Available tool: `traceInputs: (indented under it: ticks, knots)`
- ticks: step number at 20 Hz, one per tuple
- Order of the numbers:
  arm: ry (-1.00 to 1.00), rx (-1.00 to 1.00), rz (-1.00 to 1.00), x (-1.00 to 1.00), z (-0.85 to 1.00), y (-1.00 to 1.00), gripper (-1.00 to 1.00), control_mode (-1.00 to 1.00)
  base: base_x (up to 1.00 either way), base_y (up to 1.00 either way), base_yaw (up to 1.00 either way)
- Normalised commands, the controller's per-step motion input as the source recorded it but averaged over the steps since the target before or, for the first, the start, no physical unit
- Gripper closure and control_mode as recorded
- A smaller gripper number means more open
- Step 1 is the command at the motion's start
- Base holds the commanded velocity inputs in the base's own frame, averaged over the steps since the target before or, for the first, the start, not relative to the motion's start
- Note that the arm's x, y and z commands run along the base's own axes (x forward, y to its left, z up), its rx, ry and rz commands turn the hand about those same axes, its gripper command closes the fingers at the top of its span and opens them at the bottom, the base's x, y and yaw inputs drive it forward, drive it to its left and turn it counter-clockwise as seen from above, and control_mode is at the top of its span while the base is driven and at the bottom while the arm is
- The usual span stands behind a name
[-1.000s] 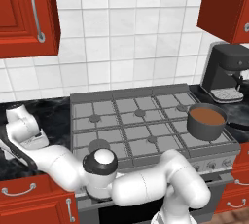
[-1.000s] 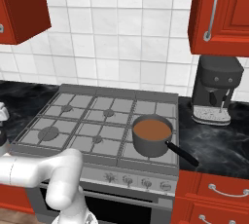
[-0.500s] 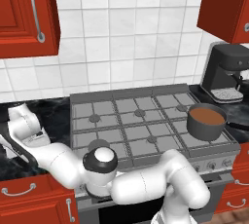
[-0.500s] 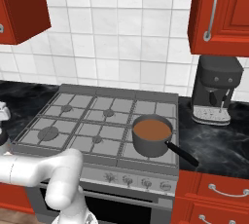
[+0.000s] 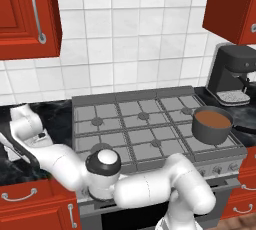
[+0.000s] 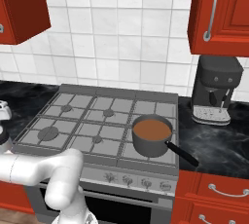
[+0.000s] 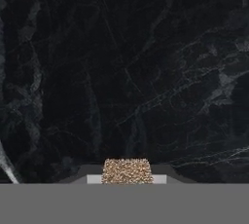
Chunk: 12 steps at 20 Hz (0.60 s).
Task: Pick up the sugar cube(s) and place them in the saucepan with hot chocolate.
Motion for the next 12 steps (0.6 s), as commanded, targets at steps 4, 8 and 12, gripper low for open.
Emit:
traceInputs:
  ticks: [4,8,12]
  knots:
    - [-0.05,0.02,-0.03,-0.41,0.63,-0.76,1.00,-1.00,0.00,0.00,0.00]
    - [-0.10,0.08,-0.09,-0.23,0.84,-1.00,1.00,-1.00,0.00,0.00,0.00]
    - [-0.11,0.07,-0.10,-0.09,0.79,-1.00,1.00,-1.00,0.00,0.00,0.00]
